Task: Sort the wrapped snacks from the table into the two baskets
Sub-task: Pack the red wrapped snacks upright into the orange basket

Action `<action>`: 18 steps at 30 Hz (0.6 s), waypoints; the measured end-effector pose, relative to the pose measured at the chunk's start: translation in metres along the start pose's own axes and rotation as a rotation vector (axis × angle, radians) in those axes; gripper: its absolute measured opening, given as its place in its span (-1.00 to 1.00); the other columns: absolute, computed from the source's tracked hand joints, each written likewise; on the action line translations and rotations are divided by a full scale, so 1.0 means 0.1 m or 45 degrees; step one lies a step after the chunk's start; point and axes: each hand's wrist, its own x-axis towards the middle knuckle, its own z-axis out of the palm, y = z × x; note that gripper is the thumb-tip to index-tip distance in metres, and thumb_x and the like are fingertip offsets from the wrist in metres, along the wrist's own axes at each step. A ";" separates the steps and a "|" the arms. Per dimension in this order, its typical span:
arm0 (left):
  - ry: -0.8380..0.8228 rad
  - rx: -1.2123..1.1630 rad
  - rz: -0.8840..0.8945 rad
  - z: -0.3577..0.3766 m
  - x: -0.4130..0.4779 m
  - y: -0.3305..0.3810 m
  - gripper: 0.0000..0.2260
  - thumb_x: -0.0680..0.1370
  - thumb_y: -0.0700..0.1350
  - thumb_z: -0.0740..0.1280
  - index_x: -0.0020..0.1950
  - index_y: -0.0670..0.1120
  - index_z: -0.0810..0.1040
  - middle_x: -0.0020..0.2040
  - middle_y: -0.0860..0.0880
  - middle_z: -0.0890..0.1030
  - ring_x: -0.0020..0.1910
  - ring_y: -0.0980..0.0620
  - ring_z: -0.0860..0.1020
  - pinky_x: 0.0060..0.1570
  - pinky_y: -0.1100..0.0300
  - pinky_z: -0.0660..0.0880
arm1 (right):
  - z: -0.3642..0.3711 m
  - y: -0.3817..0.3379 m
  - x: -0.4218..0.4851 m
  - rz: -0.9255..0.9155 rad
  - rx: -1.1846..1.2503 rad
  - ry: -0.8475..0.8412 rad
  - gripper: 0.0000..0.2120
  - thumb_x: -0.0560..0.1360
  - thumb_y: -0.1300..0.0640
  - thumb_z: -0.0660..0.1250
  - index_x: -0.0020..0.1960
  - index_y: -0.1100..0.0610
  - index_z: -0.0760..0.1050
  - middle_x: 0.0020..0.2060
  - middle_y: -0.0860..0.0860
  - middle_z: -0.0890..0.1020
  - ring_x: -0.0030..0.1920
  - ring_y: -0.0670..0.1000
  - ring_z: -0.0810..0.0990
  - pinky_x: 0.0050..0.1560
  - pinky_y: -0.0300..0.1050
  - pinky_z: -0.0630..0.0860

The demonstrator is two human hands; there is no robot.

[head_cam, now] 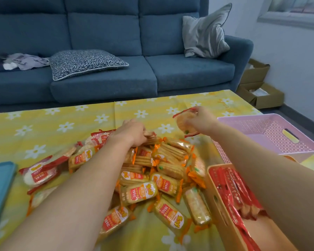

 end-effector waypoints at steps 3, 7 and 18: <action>0.242 -0.605 -0.026 -0.11 -0.14 -0.06 -0.71 0.58 0.08 0.36 0.25 -0.01 0.56 0.09 0.02 0.63 0.00 -0.04 0.60 0.00 0.03 0.56 | 0.07 -0.07 -0.04 -0.107 0.215 0.138 -0.87 0.50 0.20 0.42 0.03 0.04 0.58 -0.19 -0.10 0.64 -0.15 -0.06 0.64 -0.24 -0.23 0.57; 0.273 -1.445 0.030 -0.25 -0.49 -0.08 -0.72 0.51 -0.02 0.49 0.20 0.01 0.59 0.02 0.06 0.72 0.00 0.05 0.67 0.06 0.10 0.59 | 0.23 -0.29 -0.08 0.039 0.561 0.145 -0.63 0.51 0.13 0.40 0.32 0.09 0.55 0.00 0.02 0.69 0.00 0.05 0.69 0.07 0.04 0.66; 0.348 -1.995 -0.220 -0.29 -0.78 -0.79 -0.58 0.44 -0.24 0.54 0.22 -0.08 0.49 0.06 -0.15 0.69 -0.10 -0.08 0.69 -0.14 0.00 0.62 | 0.95 -0.84 -0.22 -0.003 0.157 -0.203 -0.68 0.59 0.28 0.15 0.26 0.31 0.54 0.12 0.17 0.61 0.07 0.14 0.55 0.09 0.03 0.48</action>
